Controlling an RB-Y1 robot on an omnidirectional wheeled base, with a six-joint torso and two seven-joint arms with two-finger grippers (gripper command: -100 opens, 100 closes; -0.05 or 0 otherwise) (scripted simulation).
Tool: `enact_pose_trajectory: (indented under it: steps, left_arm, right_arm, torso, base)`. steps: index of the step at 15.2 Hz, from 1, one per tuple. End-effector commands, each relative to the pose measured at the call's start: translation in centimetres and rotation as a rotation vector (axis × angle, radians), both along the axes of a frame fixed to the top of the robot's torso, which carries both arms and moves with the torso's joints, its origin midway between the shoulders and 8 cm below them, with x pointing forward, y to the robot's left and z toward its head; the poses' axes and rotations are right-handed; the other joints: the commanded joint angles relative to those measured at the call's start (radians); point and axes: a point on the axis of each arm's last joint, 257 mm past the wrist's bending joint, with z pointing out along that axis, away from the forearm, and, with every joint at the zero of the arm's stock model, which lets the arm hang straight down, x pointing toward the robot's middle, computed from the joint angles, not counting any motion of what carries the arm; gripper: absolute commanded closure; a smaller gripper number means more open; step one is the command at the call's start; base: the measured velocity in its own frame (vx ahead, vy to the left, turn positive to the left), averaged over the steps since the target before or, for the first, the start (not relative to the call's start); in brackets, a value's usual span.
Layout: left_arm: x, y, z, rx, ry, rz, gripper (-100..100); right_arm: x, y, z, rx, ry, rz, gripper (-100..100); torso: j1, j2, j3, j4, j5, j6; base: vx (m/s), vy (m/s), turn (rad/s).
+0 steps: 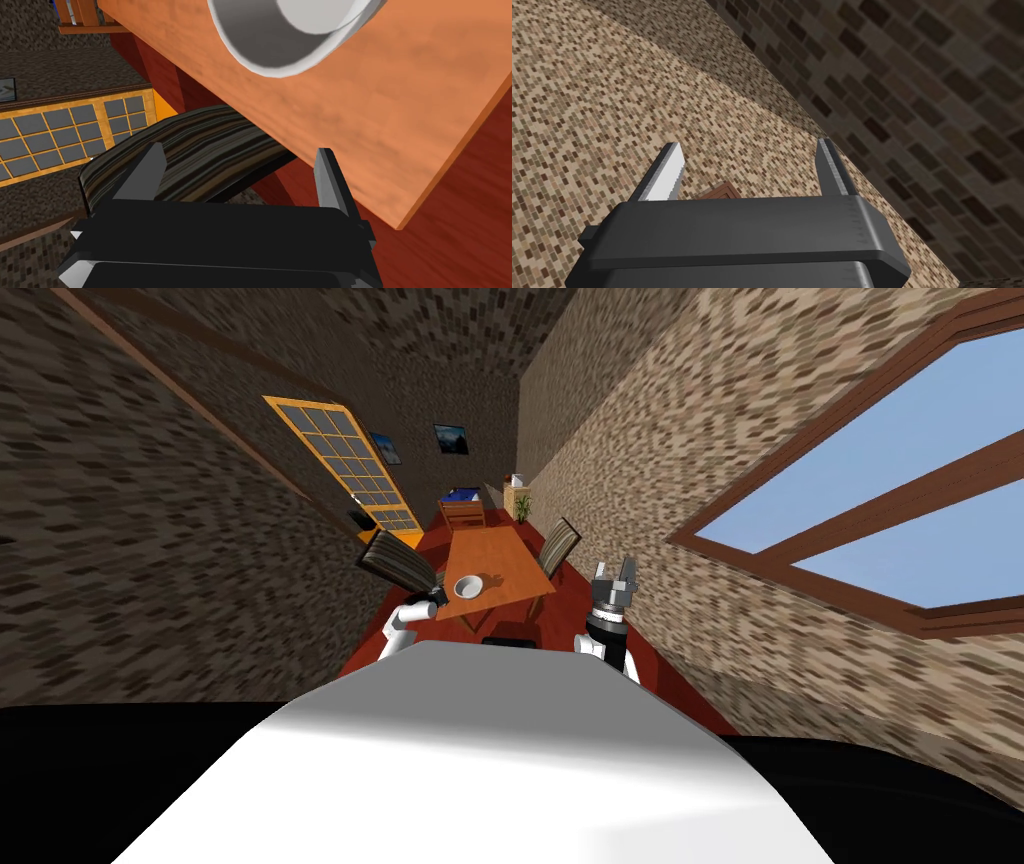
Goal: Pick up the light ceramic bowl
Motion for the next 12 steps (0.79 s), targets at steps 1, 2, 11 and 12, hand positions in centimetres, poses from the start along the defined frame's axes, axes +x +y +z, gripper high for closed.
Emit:
enact_pose_trajectory:
  steps: [1, 2, 11, 12]
  left_arm:
    - [-0.6, -0.2, -1.1, -0.015, 0.048, 0.002, -100]
    - [-1.1, -0.3, -2.1, -0.028, 0.083, 0.003, -100]
    - [-4.4, -1.3, -6.4, -0.091, 0.28, 0.004, -100]
    - [-4.6, -1.4, -6.5, -0.092, 0.286, 0.004, -100]
  right_arm:
    - [0.0, 0.0, 0.0, 0.0, 0.0, 0.0, 0]
    - [0.0, 0.0, 0.0, 0.0, 0.0, 0.0, 0]
    - [0.0, 0.0, 0.0, 0.0, 0.0, 0.0, 0]
    - [0.0, 0.0, 0.0, 0.0, 0.0, 0.0, 0]
  torso:
    - [0.0, 0.0, 0.0, 0.0, 0.0, 0.0]
    - [0.0, 0.0, 0.0, 0.0, 0.0, 0.0]
    - [0.0, -0.001, 0.0, 0.0, 0.0, 0.0]
    - [0.0, -0.001, -0.001, 0.0, 0.0, 0.0]
  base:
    - [0.017, 0.011, -0.171]
    - [0.022, 0.015, -0.228]
    - [0.023, 0.014, -0.158]
    - [0.027, 0.016, -0.145]
